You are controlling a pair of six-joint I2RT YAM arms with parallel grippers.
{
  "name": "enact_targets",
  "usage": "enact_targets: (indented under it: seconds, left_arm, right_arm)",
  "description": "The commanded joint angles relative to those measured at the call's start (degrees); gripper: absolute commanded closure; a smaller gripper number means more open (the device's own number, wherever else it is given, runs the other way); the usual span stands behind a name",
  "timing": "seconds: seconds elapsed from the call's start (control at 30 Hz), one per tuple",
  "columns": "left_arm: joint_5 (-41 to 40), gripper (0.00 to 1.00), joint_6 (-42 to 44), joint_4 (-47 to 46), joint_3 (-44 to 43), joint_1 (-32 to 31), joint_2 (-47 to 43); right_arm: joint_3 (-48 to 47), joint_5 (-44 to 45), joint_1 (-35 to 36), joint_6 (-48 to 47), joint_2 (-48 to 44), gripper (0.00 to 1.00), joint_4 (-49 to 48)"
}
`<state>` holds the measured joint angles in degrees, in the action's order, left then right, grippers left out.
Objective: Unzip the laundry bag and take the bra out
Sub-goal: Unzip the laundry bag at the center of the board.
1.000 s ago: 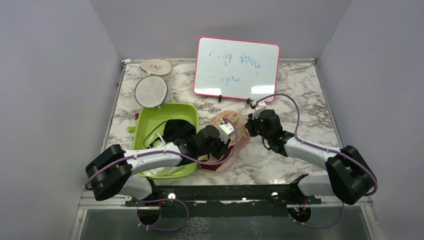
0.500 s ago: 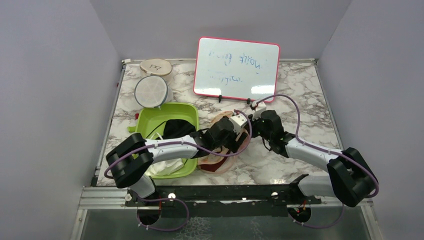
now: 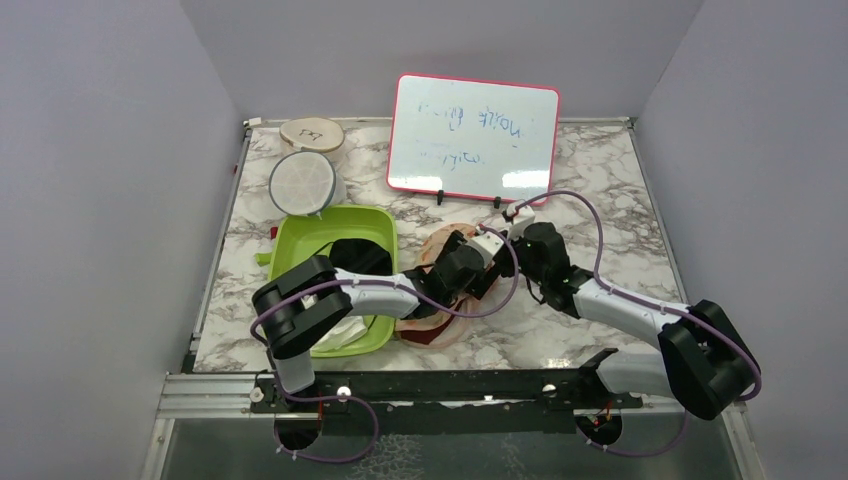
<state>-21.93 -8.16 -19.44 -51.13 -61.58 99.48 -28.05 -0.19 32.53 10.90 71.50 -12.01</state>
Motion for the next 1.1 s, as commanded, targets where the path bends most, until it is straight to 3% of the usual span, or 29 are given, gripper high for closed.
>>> enact_targets:
  seconds: [0.0,0.13,0.3,0.37,0.67,1.07]
  left_arm:
    - [-4.81,0.36,-0.24,-3.33,-2.06,-0.21,2.6]
    - [-5.43,0.64,-0.41,-3.16,-1.4,-0.21,2.26]
    - [-2.97,0.89,-0.38,-3.03,1.08,-0.16,-1.63]
    - [-1.06,0.93,0.0,-2.53,2.18,-0.16,-4.8]
    - [10.71,1.0,2.8,-1.09,5.62,-0.17,-11.22]
    - [16.21,1.0,4.67,-0.05,5.96,-0.21,-13.79]
  right_arm:
    - [0.86,-1.76,-0.02,0.96,-0.97,0.99,-0.92]
    - [0.34,-2.28,-0.01,0.99,-0.34,0.99,-0.58]
    - [0.3,-1.17,-0.01,1.19,-0.19,0.99,-0.78]
    - [0.58,-0.4,-0.01,1.38,-0.43,0.99,-1.18]
    - [-1.3,3.99,-0.23,0.44,0.15,0.99,-0.82]
    - [-3.83,5.45,-1.37,-0.18,5.97,0.99,-4.81]
